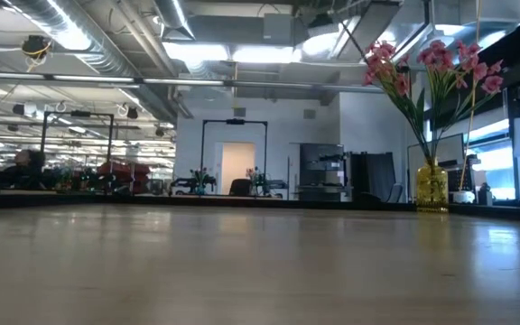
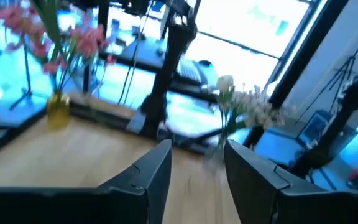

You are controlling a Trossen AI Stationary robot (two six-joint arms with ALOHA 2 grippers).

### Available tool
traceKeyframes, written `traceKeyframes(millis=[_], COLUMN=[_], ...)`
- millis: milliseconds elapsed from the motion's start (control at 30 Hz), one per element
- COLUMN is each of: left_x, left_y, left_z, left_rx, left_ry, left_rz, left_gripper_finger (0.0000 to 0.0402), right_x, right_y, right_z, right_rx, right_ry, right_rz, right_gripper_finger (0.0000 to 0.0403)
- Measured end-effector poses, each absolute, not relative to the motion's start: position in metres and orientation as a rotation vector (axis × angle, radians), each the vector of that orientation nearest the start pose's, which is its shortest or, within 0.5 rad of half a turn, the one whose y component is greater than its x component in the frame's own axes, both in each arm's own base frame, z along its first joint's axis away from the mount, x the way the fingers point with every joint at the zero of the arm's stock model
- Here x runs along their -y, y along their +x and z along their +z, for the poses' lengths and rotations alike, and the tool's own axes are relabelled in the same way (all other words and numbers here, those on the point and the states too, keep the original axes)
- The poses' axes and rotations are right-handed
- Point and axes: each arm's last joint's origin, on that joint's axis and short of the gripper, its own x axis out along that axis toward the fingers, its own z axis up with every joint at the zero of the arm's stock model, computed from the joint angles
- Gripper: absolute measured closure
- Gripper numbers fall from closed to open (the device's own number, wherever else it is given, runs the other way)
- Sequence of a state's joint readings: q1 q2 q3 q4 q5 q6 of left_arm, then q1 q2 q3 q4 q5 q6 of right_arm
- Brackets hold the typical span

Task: Sort flowers into vase by color
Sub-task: Put the red flower into the yellow vase

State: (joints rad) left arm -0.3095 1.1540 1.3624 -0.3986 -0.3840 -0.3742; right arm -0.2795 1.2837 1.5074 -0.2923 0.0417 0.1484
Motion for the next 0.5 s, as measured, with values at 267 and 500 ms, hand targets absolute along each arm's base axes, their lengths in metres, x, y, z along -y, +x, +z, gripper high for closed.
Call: traceKeyframes(millis=[267, 500], left_x=[0.005, -0.035], left_y=[0.285, 0.295], left_z=[0.412, 0.416], left_rx=[-0.185, -0.080], left_ry=[-0.331, -0.254], left_rz=[0.157, 0.263], left_gripper_finger=[0.0257, 0.0257], right_x=[0.112, 0.145], right_y=[0.203, 0.166], right_z=[0.514, 0.535], right_rx=[0.367, 0.601], right_ry=[0.012, -0.127], right_rz=[-0.381, -0.587], right_gripper_finger=[0.0400, 0.0401])
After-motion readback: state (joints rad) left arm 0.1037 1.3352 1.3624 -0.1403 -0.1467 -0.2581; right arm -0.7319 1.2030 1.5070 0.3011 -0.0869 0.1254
